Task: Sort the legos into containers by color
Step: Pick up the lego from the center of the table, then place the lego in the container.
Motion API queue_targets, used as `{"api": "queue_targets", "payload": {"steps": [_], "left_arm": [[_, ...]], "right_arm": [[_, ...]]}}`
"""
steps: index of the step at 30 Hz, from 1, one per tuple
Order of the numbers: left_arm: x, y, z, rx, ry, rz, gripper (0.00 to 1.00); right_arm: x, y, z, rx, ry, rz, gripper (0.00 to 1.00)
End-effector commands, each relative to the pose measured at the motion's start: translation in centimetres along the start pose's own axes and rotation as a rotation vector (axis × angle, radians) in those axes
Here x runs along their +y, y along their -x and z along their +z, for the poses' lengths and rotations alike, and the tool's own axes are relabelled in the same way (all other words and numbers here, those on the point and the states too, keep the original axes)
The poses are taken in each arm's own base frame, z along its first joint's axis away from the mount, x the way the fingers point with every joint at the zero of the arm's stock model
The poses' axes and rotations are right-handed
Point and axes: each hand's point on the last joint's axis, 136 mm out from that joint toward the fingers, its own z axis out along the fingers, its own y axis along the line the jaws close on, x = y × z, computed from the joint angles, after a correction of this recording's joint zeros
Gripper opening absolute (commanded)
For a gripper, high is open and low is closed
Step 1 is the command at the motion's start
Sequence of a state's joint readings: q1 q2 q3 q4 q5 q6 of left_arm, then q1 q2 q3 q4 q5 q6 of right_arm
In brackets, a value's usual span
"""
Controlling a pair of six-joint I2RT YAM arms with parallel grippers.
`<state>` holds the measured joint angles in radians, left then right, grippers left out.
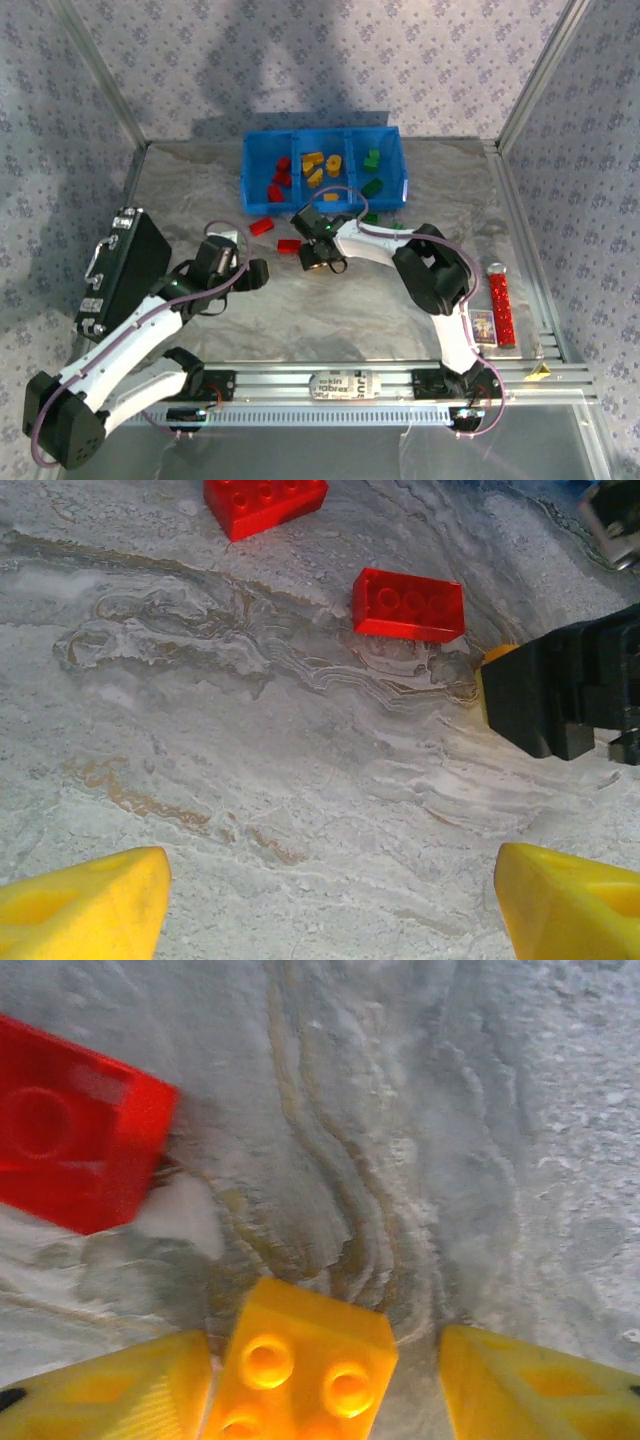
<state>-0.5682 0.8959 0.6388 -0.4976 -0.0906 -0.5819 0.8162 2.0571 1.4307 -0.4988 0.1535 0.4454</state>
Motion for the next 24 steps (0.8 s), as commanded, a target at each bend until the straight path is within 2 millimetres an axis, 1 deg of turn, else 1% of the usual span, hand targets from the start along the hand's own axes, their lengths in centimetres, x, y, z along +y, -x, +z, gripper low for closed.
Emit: {"api": "queue_targets", "payload": {"steps": [1,3,5,6,8,9,11,12,14,16,17,18,19,20,21,22,24], "left_arm": [[0.2,-0.2,-0.3,0.003,-0.002,-0.015,0.84],[0.3,-0.1,-0.4,0.0,0.0,-0.016,0.84],[0.4,0.0,-0.4,-0.004,0.0,-0.018,0.84],[0.4,0.0,-0.4,-0.004,-0.001,-0.02,0.84],[0.4,0.1,-0.4,-0.002,-0.001,-0.02,0.84],[0.3,0.2,-0.4,-0.002,-0.005,-0.02,0.84],[0.1,0.3,-0.4,-0.003,-0.009,-0.019,0.84],[0.0,0.3,-0.5,-0.003,-0.012,-0.018,0.84],[0.0,0.4,-0.5,-0.001,-0.013,-0.013,0.84],[0.0,0.4,-0.5,0.002,-0.008,-0.007,0.84],[0.0,0.4,-0.5,0.004,-0.006,-0.005,0.84],[0.0,0.4,-0.4,0.005,-0.005,-0.005,0.84],[-0.1,0.4,-0.3,0.012,-0.007,-0.005,0.85],[-0.1,0.3,-0.1,0.02,-0.007,-0.003,0.85],[-0.2,0.3,0.1,0.026,-0.006,-0.003,0.85],[-0.2,0.2,0.2,0.035,-0.002,-0.003,0.85],[-0.1,0.2,0.4,0.045,0.011,0.003,0.85]], "right_arm": [[0.3,-0.4,0.6,0.026,0.0,0.026,0.53],[0.1,-0.2,0.1,0.01,-0.005,0.027,0.43],[-0.2,0.6,-1.0,-0.017,-0.022,0.027,0.36],[-0.4,0.9,-1.6,-0.028,-0.031,0.024,0.34],[-1.1,2.4,-2.7,-0.063,-0.047,0.021,0.32],[-1.7,3.4,-3.1,-0.076,-0.05,0.026,0.31],[-3.1,6.1,-4.0,-0.11,-0.058,0.041,0.31],[-3.9,7.0,-4.5,-0.113,-0.07,0.042,0.31],[-5.2,10.2,-5.8,-0.156,-0.071,0.052,0.31],[-6.3,13.0,-6.4,-0.184,-0.07,0.06,0.32],[-6.8,14.4,-6.4,-0.193,-0.071,0.063,0.34],[-7.3,15.6,-6.5,-0.199,-0.07,0.066,0.4],[-7.8,16.6,-6.1,-0.196,-0.072,0.065,0.54],[-8.2,17.4,-5.9,-0.188,-0.078,0.058,0.77],[-8.3,17.7,-6.0,-0.18,-0.089,0.053,0.86],[-8.6,18.0,-6.6,-0.187,-0.114,0.051,0.88],[-7.8,18.1,-8.3,-0.239,-0.116,0.029,0.91]]}}
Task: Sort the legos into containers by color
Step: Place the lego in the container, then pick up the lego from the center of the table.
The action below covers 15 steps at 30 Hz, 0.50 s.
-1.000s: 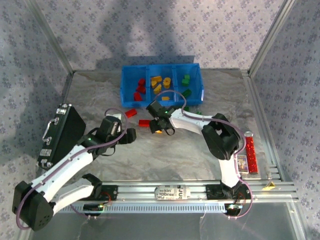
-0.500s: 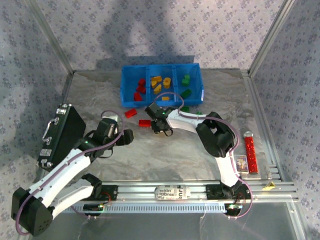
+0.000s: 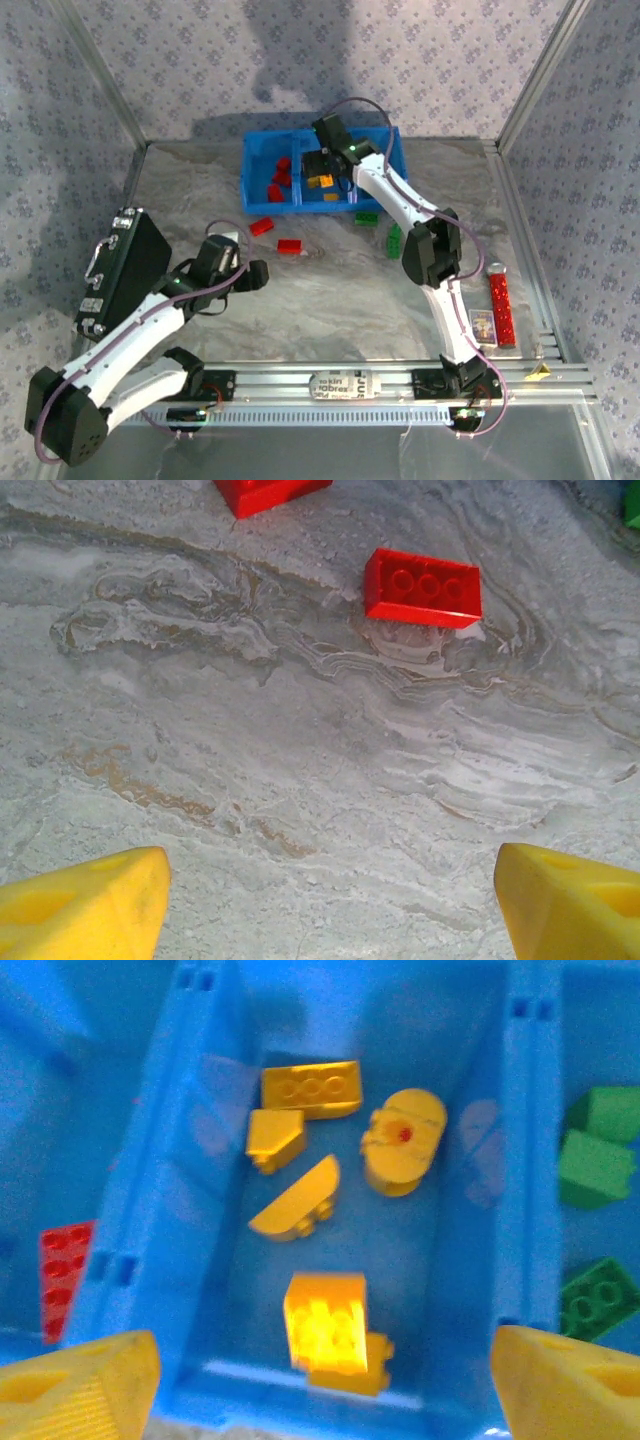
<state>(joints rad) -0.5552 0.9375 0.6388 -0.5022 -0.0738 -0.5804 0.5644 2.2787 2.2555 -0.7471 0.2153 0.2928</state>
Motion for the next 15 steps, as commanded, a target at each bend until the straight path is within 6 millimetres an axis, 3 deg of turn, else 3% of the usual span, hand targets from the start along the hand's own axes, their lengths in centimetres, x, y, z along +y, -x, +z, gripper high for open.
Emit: {"api": "queue_targets", "payload": {"steps": [1,4,8,15], "left_arm": [[-0.4,0.9,-0.4,0.0,0.0,0.009,0.85],[-0.1,1.5,-0.1,0.003,0.015,0.009,0.85],[0.9,3.7,1.2,0.023,0.028,-0.014,0.85],[1.3,8.2,6.7,0.068,0.045,0.052,0.85]], "right_arm": [[1.0,-3.6,-1.5,0.088,-0.026,-0.112,0.92],[1.7,-4.9,-3.6,0.063,0.017,-0.112,0.93],[2.1,-7.7,-5.8,0.053,0.07,-0.114,0.92],[1.5,-11.6,-8.1,0.041,0.172,-0.059,0.92]]}}
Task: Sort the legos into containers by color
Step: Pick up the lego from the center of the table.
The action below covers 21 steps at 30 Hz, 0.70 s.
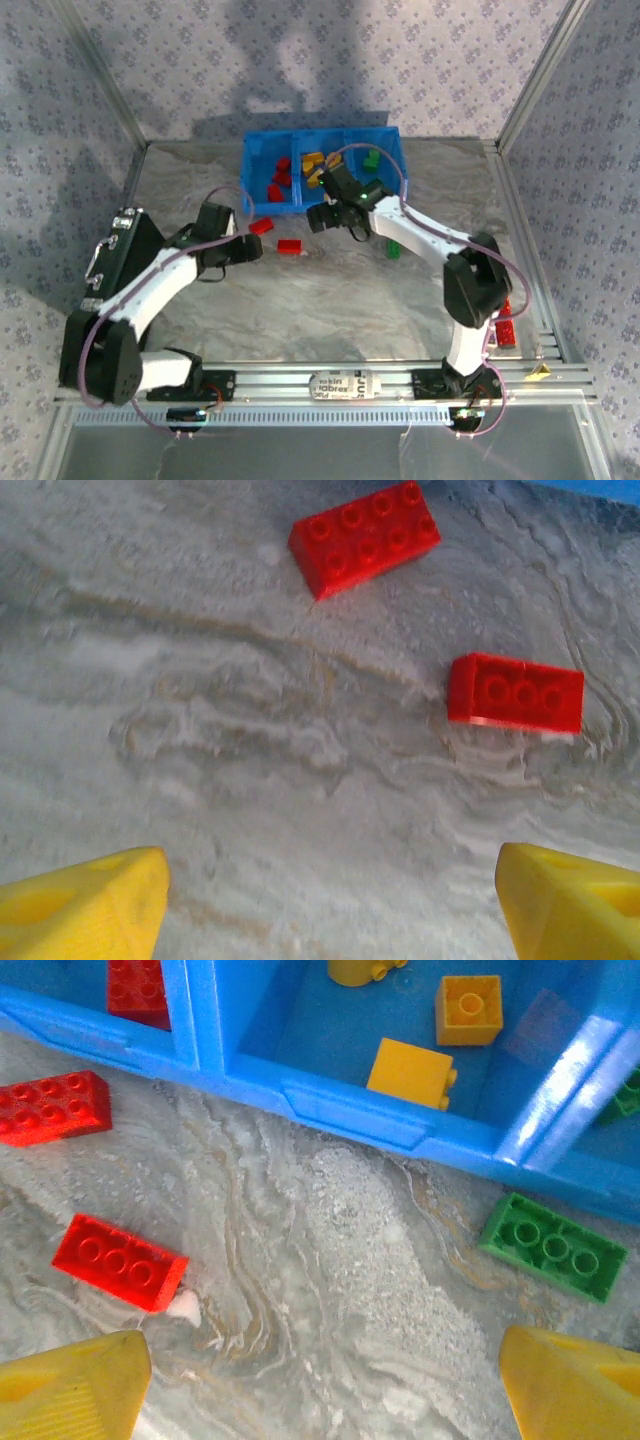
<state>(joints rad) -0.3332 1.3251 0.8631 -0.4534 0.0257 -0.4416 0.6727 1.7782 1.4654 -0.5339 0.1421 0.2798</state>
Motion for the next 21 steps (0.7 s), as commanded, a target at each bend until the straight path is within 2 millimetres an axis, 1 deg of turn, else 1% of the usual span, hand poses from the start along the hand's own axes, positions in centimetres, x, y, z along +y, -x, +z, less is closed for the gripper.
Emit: {"api": "queue_targets", "payload": {"steps": [1,3,6,7,8,10,14,16,21], "left_arm": [[-1.4,2.7,2.0,-0.012,-0.027,0.102,0.84],[-1.8,3.5,3.6,-0.007,-0.026,0.129,0.83],[-1.6,4.4,5.5,-0.035,-0.014,0.16,0.83],[-1.4,4.7,5.9,-0.042,-0.005,0.169,0.83],[-1.3,5.0,6.3,-0.055,0.003,0.181,0.83],[-1.1,5.5,6.9,-0.069,0.014,0.193,0.83],[-1.1,6.5,8.2,-0.085,0.014,0.208,0.83],[-0.9,6.7,9.1,-0.079,0.026,0.209,0.82],[-0.7,7.2,10.7,-0.078,0.021,0.197,0.82]], "right_arm": [[-0.3,0.1,-1.1,-0.06,0.052,0.051,0.92],[-1.1,-1.0,-1.6,-0.057,0.049,0.068,0.92],[-2.5,-2.4,-2.1,-0.058,0.052,0.102,0.91],[-2.9,-3.0,-2.2,-0.053,0.052,0.113,0.91],[-3.5,-3.9,-2.1,-0.042,0.05,0.124,0.91],[-4.1,-4.7,-2.3,-0.04,0.054,0.14,0.91],[-4.8,-6.0,-2.4,-0.033,0.059,0.157,0.91],[-5.0,-6.4,-2.3,-0.028,0.06,0.161,0.91],[-5.4,-7.0,-2.4,-0.025,0.065,0.171,0.91]]}}
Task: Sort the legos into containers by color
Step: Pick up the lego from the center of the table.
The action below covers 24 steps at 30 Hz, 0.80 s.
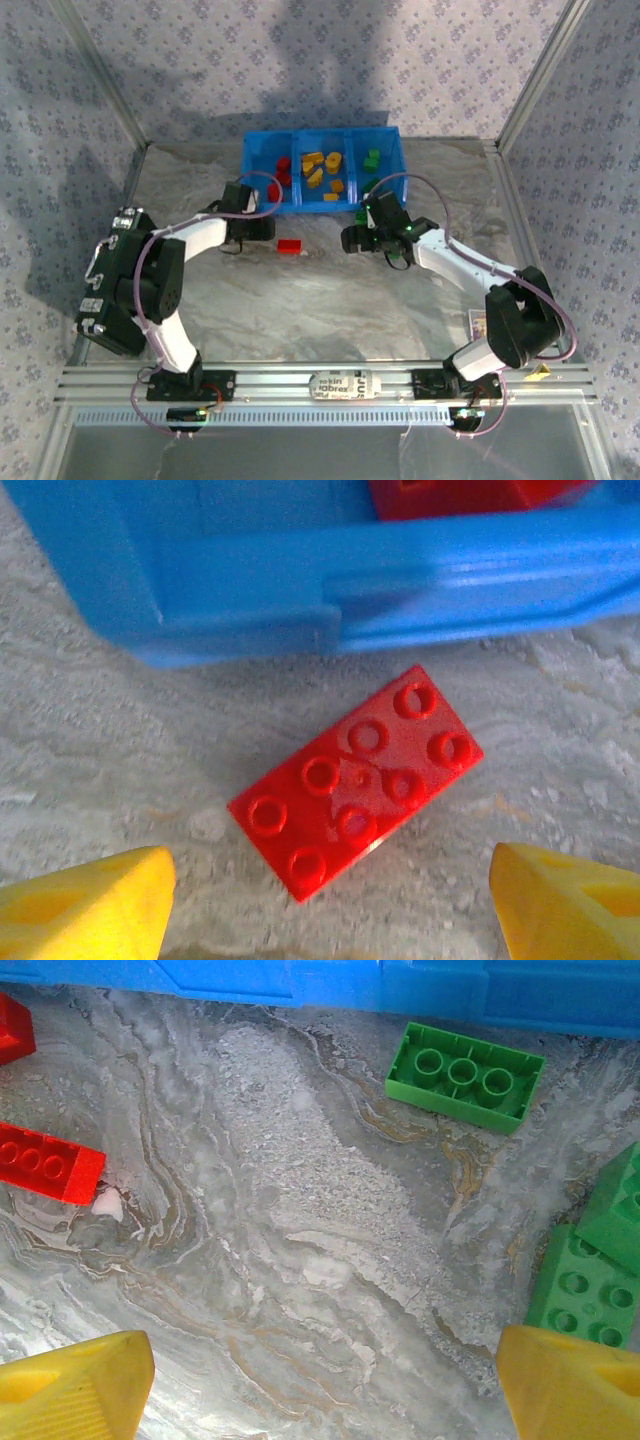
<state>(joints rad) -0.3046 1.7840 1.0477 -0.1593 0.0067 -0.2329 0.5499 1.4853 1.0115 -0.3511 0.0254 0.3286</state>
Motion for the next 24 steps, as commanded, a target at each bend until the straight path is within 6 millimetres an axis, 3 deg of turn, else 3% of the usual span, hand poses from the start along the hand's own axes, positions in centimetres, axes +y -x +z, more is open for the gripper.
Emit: {"api": "queue_targets", "payload": {"steps": [1,9,19,24], "left_arm": [[0.1,1.8,0.6,-0.046,-0.004,0.014,0.83],[-0.4,2.2,2.2,-0.023,-0.033,0.007,0.82],[-3.3,1.3,1.7,0.014,-0.069,0.064,0.79],[-3.9,1.0,2.0,0.04,-0.06,0.084,0.74]], "right_arm": [[-0.1,0.3,-0.7,-0.024,0.024,0.023,0.91],[-0.5,-0.6,-0.5,-0.013,0.027,0.029,0.9],[-0.3,-0.6,-0.3,-0.012,0.045,0.039,0.9],[-0.3,-0.7,-0.3,-0.009,0.044,0.046,0.9]]}}
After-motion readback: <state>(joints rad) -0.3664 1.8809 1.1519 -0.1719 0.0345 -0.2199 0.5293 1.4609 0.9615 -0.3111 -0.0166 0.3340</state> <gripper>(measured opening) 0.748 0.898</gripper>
